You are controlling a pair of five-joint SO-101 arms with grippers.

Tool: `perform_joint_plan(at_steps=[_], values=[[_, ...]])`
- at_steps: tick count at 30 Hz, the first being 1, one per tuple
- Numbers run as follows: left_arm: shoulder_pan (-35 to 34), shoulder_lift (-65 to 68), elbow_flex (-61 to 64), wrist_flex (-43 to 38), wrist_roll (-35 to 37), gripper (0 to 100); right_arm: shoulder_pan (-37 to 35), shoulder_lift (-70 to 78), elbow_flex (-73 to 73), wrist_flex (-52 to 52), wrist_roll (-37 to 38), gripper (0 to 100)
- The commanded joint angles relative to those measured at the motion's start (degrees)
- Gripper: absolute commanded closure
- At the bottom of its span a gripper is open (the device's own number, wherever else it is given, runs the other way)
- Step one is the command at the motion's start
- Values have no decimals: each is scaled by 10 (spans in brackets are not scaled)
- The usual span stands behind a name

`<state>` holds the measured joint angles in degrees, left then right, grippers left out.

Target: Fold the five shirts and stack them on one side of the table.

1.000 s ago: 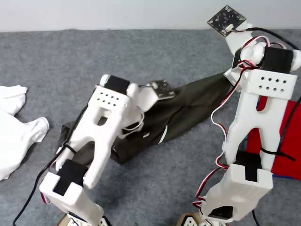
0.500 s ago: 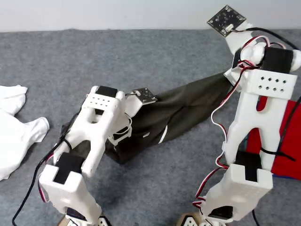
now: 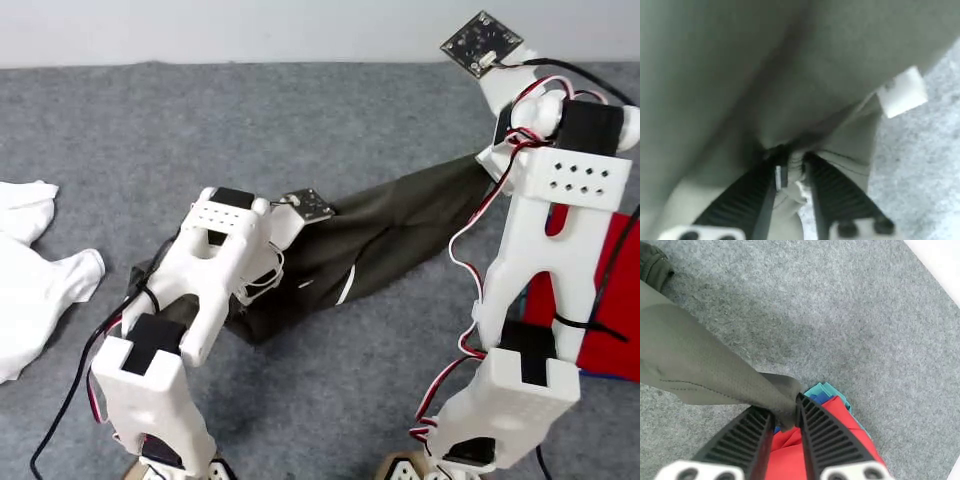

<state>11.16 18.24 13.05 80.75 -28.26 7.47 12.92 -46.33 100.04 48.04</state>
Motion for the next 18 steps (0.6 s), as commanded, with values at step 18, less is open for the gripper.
perform_joint_plan(at_steps=[18], values=[[3, -107, -219, 199, 4, 981, 8, -7, -30, 7, -4, 988]])
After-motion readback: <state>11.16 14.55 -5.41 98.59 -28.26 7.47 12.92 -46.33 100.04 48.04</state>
